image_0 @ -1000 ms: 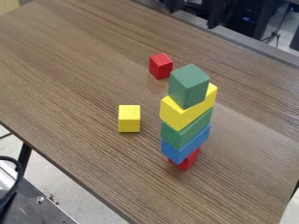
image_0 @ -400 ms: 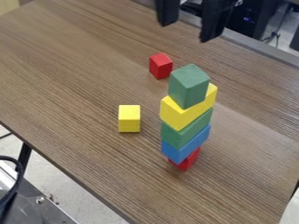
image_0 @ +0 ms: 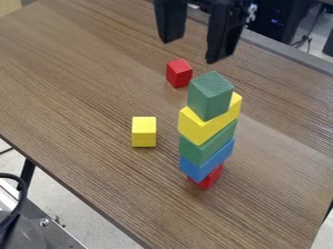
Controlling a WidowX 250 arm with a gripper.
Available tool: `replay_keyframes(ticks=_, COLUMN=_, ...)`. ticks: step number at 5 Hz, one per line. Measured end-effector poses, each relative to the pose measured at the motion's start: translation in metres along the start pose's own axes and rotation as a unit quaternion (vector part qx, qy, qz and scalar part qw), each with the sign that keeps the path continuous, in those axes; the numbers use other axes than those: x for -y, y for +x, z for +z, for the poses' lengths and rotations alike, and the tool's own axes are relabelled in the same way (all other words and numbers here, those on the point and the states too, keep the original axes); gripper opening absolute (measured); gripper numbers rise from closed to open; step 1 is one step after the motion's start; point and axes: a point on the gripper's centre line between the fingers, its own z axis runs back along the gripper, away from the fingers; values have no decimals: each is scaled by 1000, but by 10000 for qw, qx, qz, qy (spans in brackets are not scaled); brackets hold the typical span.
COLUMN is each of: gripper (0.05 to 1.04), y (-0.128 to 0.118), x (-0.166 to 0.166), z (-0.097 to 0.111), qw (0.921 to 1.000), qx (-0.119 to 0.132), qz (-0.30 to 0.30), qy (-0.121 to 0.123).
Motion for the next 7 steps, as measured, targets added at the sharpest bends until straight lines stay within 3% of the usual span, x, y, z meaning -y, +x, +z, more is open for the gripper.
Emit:
replay_keyframes(ticks=3, gripper=999, y=-3, x=18, z=-15, qw=9990, qx=-110, qz=-423, qy=-110)
replay_keyframes(ticks=5, gripper=999, y=-5, x=21, z=-21, qw=9986, qx=-241, qz=-465, qy=-23)
replay_keyframes(ticks=7, gripper=999, y=-1, x=13, z=-40, qw=9970, qx=-706, qz=-291, qy=138)
